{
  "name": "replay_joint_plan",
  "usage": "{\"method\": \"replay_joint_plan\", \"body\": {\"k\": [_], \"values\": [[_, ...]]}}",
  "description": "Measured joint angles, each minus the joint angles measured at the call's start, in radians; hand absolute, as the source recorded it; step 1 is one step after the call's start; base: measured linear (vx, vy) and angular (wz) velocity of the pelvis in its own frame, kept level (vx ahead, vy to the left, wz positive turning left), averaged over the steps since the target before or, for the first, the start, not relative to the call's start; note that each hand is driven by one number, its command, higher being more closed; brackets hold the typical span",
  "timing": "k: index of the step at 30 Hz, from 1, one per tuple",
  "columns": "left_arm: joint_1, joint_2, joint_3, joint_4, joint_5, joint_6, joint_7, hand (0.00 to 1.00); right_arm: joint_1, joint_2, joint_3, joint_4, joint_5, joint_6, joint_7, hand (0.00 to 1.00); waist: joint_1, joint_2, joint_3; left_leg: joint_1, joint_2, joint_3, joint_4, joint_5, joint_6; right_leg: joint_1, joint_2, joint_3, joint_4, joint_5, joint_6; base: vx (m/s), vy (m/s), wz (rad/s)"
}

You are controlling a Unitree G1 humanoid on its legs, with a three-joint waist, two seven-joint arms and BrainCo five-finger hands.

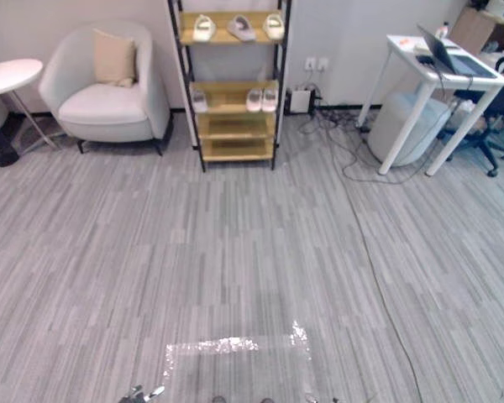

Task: Organize the slippers on the shoe rack

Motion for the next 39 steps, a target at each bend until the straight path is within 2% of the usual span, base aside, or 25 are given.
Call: {"method": "replay_joint_plan", "body": {"k": [8, 12, 17, 22, 23, 25, 26, 27, 28, 30, 31, 32, 34, 36, 37, 38, 39], "values": [[-0.029, -0.002, -0.003, 0.014, 0.009, -0.001, -0.002, 0.00, -0.076, 0.013, -0.008, 0.007, -0.034, -0.013, 0.001, 0.00, 0.004, 0.006, 0.019, 0.030, 0.001, 0.000, -0.017, 0.002, -0.004, 0.031, 0.003, -0.013, -0.020, 0.008, 0.008, 0.02, -0.007, -0.01], [-0.040, -0.006, -0.004, 0.013, 0.007, -0.004, -0.001, 0.00, -0.099, 0.049, -0.005, 0.006, -0.039, -0.018, 0.003, 0.00, 0.019, 0.005, 0.032, 0.031, 0.000, -0.011, -0.019, 0.011, -0.009, 0.038, 0.001, -0.030, -0.020, 0.008, 0.008, -0.05, -0.023, 0.10], [-0.041, -0.006, -0.006, 0.013, 0.007, -0.018, 0.002, 0.00, -0.099, 0.051, 0.004, 0.008, -0.038, -0.016, 0.002, 0.00, 0.025, 0.001, 0.035, 0.043, 0.001, -0.032, -0.053, 0.036, -0.007, 0.038, 0.002, -0.046, -0.021, 0.007, 0.006, -0.06, -0.027, 0.10], [-0.044, -0.001, -0.010, 0.013, 0.007, -0.017, 0.003, 0.00, -0.099, 0.052, 0.006, 0.008, -0.036, -0.016, 0.001, 0.00, 0.025, -0.006, 0.038, 0.045, 0.000, -0.045, -0.055, 0.035, -0.008, 0.044, 0.001, -0.063, -0.022, 0.002, -0.001, -0.02, -0.017, 0.07], [-0.045, 0.000, -0.010, 0.013, 0.007, -0.017, 0.003, 0.00, -0.099, 0.052, 0.006, 0.008, -0.036, -0.016, 0.000, 0.00, 0.025, -0.008, 0.040, 0.042, 0.000, -0.047, -0.050, 0.027, -0.017, 0.043, 0.001, -0.066, -0.017, -0.003, -0.003, -0.01, -0.034, 0.16], [-0.062, 0.011, -0.010, 0.009, 0.007, -0.017, 0.014, 0.00, -0.103, 0.055, 0.006, 0.007, -0.036, -0.017, -0.005, 0.00, 0.026, -0.025, 0.056, -0.025, 0.001, -0.055, 0.086, -0.047, -0.024, 0.030, -0.003, -0.080, 0.028, -0.043, -0.004, 0.02, -0.041, 0.18], [-0.070, 0.012, -0.009, 0.007, 0.007, -0.017, 0.017, 0.00, -0.104, 0.056, 0.006, 0.005, -0.036, -0.017, -0.006, 0.00, 0.026, -0.027, 0.061, -0.045, 0.004, -0.054, 0.131, -0.064, -0.025, 0.028, -0.003, -0.081, 0.037, -0.048, -0.007, 0.04, -0.037, 0.10], [-0.071, 0.010, -0.005, -0.007, 0.007, -0.016, 0.019, 0.00, -0.105, 0.054, 0.005, -0.003, -0.035, -0.018, -0.007, 0.00, 0.028, -0.022, 0.075, -0.090, 0.017, -0.051, 0.252, -0.119, -0.034, 0.029, 0.004, -0.079, 0.051, -0.066, -0.016, 0.01, -0.026, 0.06], [-0.075, 0.010, 0.006, -0.013, 0.007, -0.016, 0.019, 0.00, -0.103, 0.059, 0.004, -0.015, -0.036, -0.017, -0.010, 0.00, 0.029, -0.026, 0.085, -0.137, 0.024, -0.037, 0.358, -0.141, -0.053, 0.025, 0.006, -0.076, 0.063, -0.087, -0.026, -0.02, -0.032, 0.04], [-0.076, 0.010, 0.022, -0.037, 0.007, -0.015, 0.022, 0.00, -0.104, 0.070, 0.003, -0.028, -0.037, -0.017, -0.011, 0.00, 0.037, -0.034, 0.096, -0.227, 0.033, -0.002, 0.548, -0.141, -0.054, 0.029, -0.001, -0.055, 0.087, -0.104, -0.036, 0.02, -0.029, -0.17], [-0.075, -0.003, 0.043, -0.049, 0.007, -0.015, 0.023, 0.00, -0.105, 0.064, 0.003, -0.037, -0.037, -0.017, -0.021, 0.00, 0.054, -0.030, 0.108, -0.291, 0.060, 0.032, 0.687, -0.179, -0.027, 0.031, 0.001, -0.036, 0.113, -0.121, -0.049, 0.12, 0.006, -0.43], [-0.075, -0.007, 0.048, -0.050, 0.007, -0.014, 0.023, 0.00, -0.102, 0.060, 0.003, -0.037, -0.038, -0.016, -0.030, 0.00, 0.055, -0.024, 0.107, -0.327, 0.076, 0.030, 0.735, -0.215, -0.026, 0.039, -0.001, -0.023, 0.132, -0.140, -0.051, 0.15, 0.031, -0.43], [-0.075, -0.007, 0.048, -0.052, 0.006, -0.015, 0.024, 0.00, -0.105, 0.060, 0.003, -0.037, -0.038, -0.016, -0.036, 0.00, 0.057, -0.022, 0.109, -0.363, 0.077, 0.025, 0.689, -0.230, -0.030, 0.053, -0.024, 0.002, 0.152, -0.172, -0.038, 0.22, 0.106, -0.38], [-0.075, -0.010, 0.045, -0.055, 0.006, -0.016, 0.037, 0.00, -0.106, 0.058, 0.005, -0.037, -0.039, -0.016, -0.038, 0.00, 0.063, -0.021, 0.107, -0.365, 0.059, 0.007, 0.525, -0.187, -0.049, 0.055, -0.057, 0.028, 0.161, -0.200, -0.014, 0.28, 0.189, -0.48], [-0.075, -0.020, 0.043, -0.055, 0.005, -0.016, 0.042, 0.00, -0.109, 0.049, 0.011, -0.039, -0.039, -0.016, -0.039, 0.00, 0.067, -0.006, 0.110, -0.357, 0.050, -0.033, 0.372, -0.136, -0.065, 0.067, -0.068, 0.054, 0.159, -0.222, 0.010, 0.29, 0.211, -0.49], [-0.070, -0.024, 0.043, -0.054, -0.001, -0.016, 0.044, 0.00, -0.110, 0.044, 0.024, -0.039, -0.039, -0.015, -0.043, 0.00, 0.077, 0.006, 0.106, -0.342, 0.044, -0.039, 0.339, -0.042, -0.073, 0.074, -0.075, 0.077, 0.157, -0.236, 0.028, 0.48, 0.323, -0.58], [-0.070, -0.018, 0.044, -0.054, -0.008, -0.017, 0.044, 0.00, -0.116, 0.044, 0.029, -0.037, -0.039, -0.015, -0.045, 0.00, 0.092, -0.005, 0.099, -0.329, 0.025, -0.020, 0.328, -0.030, -0.050, 0.079, -0.093, 0.093, 0.152, -0.241, 0.035, 0.47, 0.239, -0.34]]}}
